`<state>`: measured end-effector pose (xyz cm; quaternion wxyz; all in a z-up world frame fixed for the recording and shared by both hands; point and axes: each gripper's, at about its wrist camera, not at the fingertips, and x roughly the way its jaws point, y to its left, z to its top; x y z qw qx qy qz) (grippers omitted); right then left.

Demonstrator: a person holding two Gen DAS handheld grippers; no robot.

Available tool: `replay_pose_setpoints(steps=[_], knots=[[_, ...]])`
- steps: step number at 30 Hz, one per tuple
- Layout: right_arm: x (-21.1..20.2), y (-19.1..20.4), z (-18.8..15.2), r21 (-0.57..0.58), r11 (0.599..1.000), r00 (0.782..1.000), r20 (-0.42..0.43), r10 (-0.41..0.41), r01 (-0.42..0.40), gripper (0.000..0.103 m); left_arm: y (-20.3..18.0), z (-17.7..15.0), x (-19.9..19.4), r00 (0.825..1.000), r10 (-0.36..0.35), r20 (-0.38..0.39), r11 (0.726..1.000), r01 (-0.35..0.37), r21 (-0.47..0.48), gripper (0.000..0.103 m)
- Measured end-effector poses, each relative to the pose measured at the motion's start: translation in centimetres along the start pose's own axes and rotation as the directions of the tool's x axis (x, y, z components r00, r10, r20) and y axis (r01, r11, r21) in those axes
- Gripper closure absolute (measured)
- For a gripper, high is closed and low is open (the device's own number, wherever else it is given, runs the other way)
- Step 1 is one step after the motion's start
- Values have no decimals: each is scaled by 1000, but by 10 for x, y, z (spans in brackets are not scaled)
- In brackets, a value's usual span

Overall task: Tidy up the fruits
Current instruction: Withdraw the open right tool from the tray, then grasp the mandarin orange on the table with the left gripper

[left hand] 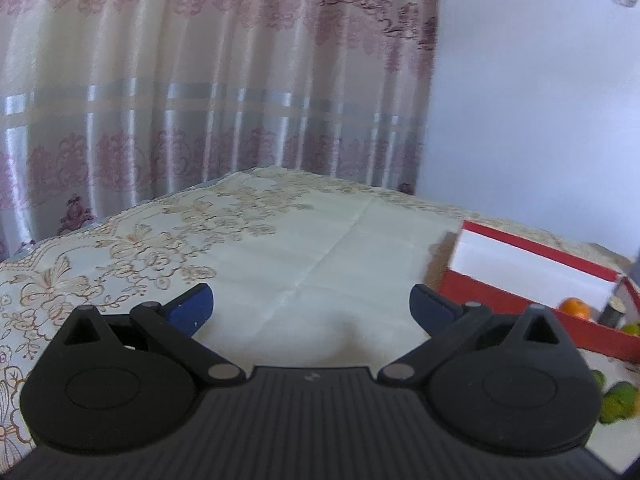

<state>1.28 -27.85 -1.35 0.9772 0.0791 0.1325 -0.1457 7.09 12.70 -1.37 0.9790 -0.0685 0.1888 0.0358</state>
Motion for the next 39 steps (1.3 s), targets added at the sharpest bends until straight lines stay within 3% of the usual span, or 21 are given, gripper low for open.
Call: replay_pose_setpoints(steps=[5,10,13,17,22,26,30,35,39], knots=[[1,0,0,-1,1000,1000,-10,6,-6,28,-27,-10,-22,991,-133,-27,983,136,123,0],[1,-2,0,11,1000,1000,-16,19,-18,28,-62,-25,-41,969,-239,-69,928,249,277,0],[2,-2,0,13,1000,1000,-21,23,-23,28,-79,-30,-47,953,-289,-94,898,304,319,1],[2,-3,1,19,999,999,-18,27,-27,28,-102,-34,-49,938,-321,-130,859,346,378,8],[2,-4,1,28,999,999,-13,36,-36,28,-124,-44,-48,927,-338,-163,815,375,441,8],[0,-4,2,33,999,999,-9,43,-43,28,-133,-48,-35,927,-308,-216,814,374,444,21],[-1,-5,3,39,998,999,-4,50,-50,28,-135,-54,-23,919,-295,-260,816,384,432,25],[0,-4,3,39,998,998,-9,58,-58,28,-135,-56,-11,908,-277,-316,824,393,408,58],[0,-4,3,39,998,998,-8,59,-58,28,-134,-55,-10,908,-271,-318,829,389,402,61]])
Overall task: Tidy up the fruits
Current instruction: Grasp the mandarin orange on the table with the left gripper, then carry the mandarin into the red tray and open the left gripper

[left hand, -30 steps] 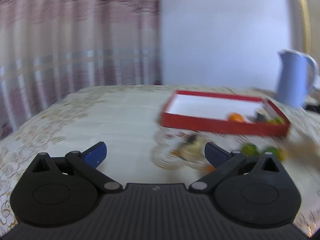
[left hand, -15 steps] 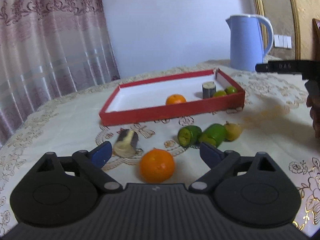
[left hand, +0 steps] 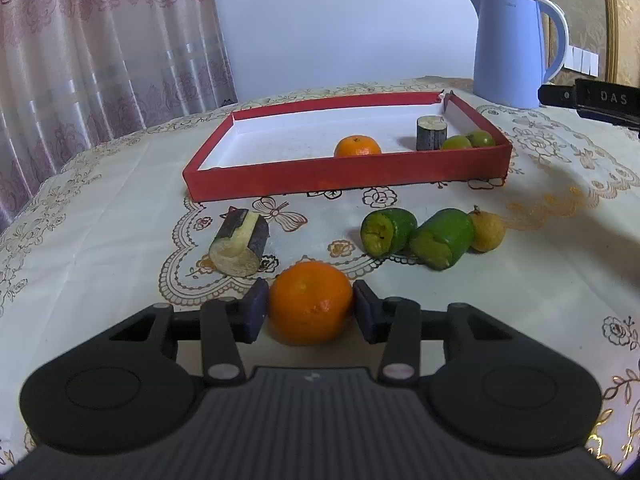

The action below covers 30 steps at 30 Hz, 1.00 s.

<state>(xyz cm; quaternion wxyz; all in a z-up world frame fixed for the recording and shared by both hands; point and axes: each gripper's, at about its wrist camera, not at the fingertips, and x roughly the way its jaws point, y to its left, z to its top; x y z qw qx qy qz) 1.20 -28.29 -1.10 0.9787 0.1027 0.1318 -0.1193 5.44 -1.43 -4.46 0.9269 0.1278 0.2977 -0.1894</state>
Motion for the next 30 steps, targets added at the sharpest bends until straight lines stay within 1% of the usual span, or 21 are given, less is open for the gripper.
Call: replay_pose_setpoints(steps=[4,8,11,14,16,18,21,23,24,27,30], knots=[[0,0,0,1,1000,1000,2,-1,1,28,-1,0,-3,1000,3,2,1000,-3,-5,62],[0,0,1,2,1000,1000,3,0,0,28,-1,8,-16,999,0,40,1000,0,-7,62],[0,-1,1,6,1000,1000,3,-1,1,28,0,28,-28,995,10,98,1000,-11,2,62],[0,-2,2,13,1000,1000,3,-1,1,28,3,60,-26,989,34,143,999,-35,4,62],[0,-3,2,20,1000,1000,1,0,0,28,7,82,-15,988,40,150,999,-38,-14,62],[1,-4,3,30,1000,1000,0,0,0,28,9,100,0,986,66,153,998,-63,-25,62],[3,-7,3,51,999,1000,-9,7,-7,27,11,119,30,986,91,138,996,-89,-21,62],[5,-9,3,71,997,1000,-23,18,-16,27,11,125,52,986,115,118,993,-113,-20,62],[6,-9,3,78,997,999,-28,21,-19,28,13,127,62,988,116,106,993,-114,-23,62],[8,-10,3,91,996,999,-41,28,-25,28,17,126,88,988,137,66,990,-134,-41,62],[7,-10,3,100,994,998,-40,38,-33,28,21,123,105,991,129,29,990,-128,-58,62]])
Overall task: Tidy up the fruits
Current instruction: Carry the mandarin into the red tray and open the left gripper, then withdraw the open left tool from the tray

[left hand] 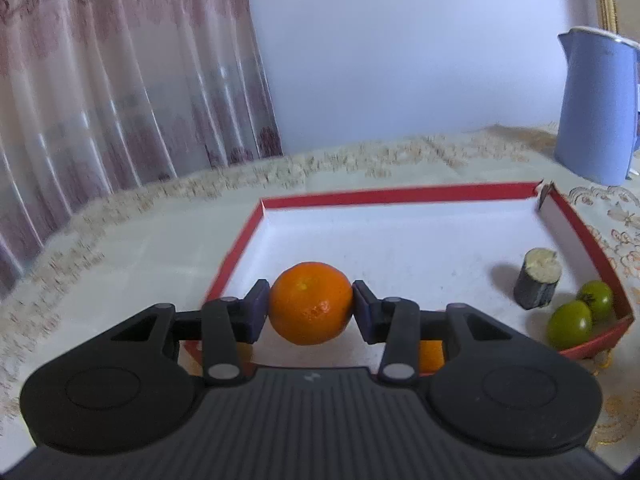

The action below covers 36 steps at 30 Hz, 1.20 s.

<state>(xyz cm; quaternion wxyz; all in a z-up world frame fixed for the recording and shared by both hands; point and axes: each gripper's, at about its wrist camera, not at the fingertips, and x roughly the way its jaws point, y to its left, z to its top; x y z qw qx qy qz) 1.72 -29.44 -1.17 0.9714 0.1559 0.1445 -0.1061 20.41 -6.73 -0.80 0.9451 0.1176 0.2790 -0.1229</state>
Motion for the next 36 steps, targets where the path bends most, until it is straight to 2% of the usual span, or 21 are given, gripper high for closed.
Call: replay_pose_setpoints(steps=[6,7,8,9,10,12,15,21,25,30,33,36], knots=[[0,1,0,1,1000,1000,-1,6,-6,28,2,-8,17,999,34,-41,999,-34,-12,59],[0,1,0,3,1000,1000,-2,5,-5,27,2,-9,17,998,50,-36,999,-51,-12,46],[0,0,0,4,1000,1000,-2,4,-4,27,3,-10,14,997,69,-21,998,-69,-14,24],[0,0,0,5,1000,1000,-2,2,-2,27,4,-10,9,997,83,3,996,-83,-20,17],[0,0,0,6,1000,1000,-3,1,-1,27,5,-10,2,996,91,26,996,-90,-24,11],[0,-1,0,5,1000,1000,-4,-3,3,27,8,-9,-11,994,93,54,996,-92,-16,11],[-1,0,-1,-3,1000,1000,-3,-4,4,27,15,-12,-34,991,100,88,995,-99,-21,0],[-6,1,-2,-20,1000,1000,8,20,-19,27,50,-44,-97,982,115,150,990,-100,-105,0],[-7,8,-5,-55,996,997,-18,76,-77,27,79,-80,-125,977,157,145,970,-125,-208,0],[-13,29,-8,-109,985,990,-57,131,-137,27,109,-117,-137,962,244,120,923,-192,-333,0],[-22,49,-13,-159,971,983,-69,170,-179,27,121,-127,-134,961,258,104,902,-201,-381,0],[-33,75,-21,-214,947,969,-98,225,-242,27,128,-130,-135,966,235,103,892,-172,-418,0]])
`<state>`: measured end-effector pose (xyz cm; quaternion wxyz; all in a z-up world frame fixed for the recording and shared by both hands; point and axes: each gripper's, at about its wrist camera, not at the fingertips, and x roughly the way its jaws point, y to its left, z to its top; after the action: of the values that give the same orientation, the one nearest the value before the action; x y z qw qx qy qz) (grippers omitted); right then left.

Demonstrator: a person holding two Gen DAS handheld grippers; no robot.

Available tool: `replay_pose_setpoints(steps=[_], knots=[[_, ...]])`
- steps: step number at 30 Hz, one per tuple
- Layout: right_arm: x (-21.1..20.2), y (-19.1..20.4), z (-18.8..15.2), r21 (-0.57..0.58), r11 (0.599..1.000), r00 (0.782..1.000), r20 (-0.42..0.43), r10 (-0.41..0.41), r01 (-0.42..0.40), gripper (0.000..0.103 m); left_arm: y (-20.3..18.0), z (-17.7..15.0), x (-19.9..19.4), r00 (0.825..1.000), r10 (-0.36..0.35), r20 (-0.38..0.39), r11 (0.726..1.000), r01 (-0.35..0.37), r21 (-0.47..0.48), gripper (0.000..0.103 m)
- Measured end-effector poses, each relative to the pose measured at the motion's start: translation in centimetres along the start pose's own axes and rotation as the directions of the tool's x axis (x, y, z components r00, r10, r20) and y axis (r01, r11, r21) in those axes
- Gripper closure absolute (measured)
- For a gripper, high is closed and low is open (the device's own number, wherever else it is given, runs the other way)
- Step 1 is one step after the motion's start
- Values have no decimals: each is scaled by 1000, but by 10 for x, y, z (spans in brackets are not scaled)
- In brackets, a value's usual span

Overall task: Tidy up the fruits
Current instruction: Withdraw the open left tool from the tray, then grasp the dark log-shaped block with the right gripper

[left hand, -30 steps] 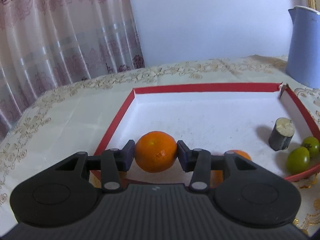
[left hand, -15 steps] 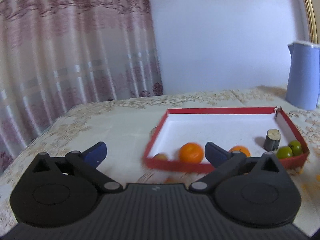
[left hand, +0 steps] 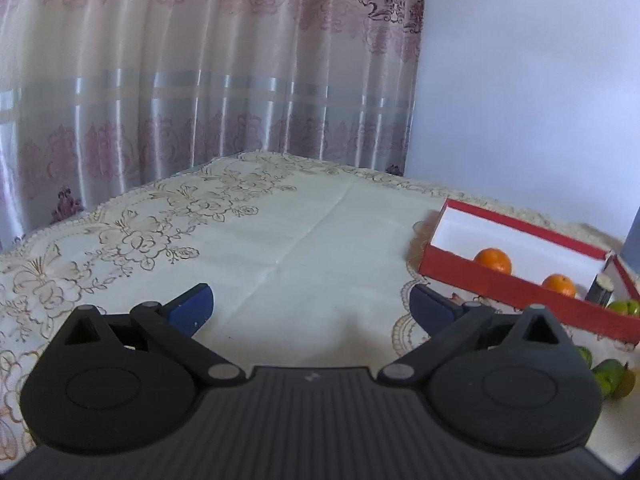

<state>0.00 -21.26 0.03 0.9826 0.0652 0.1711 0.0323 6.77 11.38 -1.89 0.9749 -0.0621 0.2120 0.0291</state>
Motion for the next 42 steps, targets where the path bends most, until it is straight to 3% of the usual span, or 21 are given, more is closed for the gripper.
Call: replay_pose_setpoints(steps=[6,11,18,36,40,42], knots=[[13,71,6,-139,979,988,-53,144,-150,20,10,0,-3,1000,5,19,998,-4,-62,0],[41,114,12,-274,938,976,-107,191,-214,20,22,2,1,1000,15,8,992,-14,-124,0],[89,138,6,-279,926,955,-221,197,-255,20,31,2,1,1000,19,8,984,-17,-176,0],[137,171,-7,-372,870,923,-326,206,-325,21,36,3,4,1000,3,-7,978,-4,-207,0],[145,172,-8,-355,870,908,-365,207,-341,50,36,3,4,1000,1,-11,978,-3,-207,0],[146,172,-6,-362,874,913,-362,189,-325,58,36,3,5,1000,1,-14,978,-4,-209,0]])
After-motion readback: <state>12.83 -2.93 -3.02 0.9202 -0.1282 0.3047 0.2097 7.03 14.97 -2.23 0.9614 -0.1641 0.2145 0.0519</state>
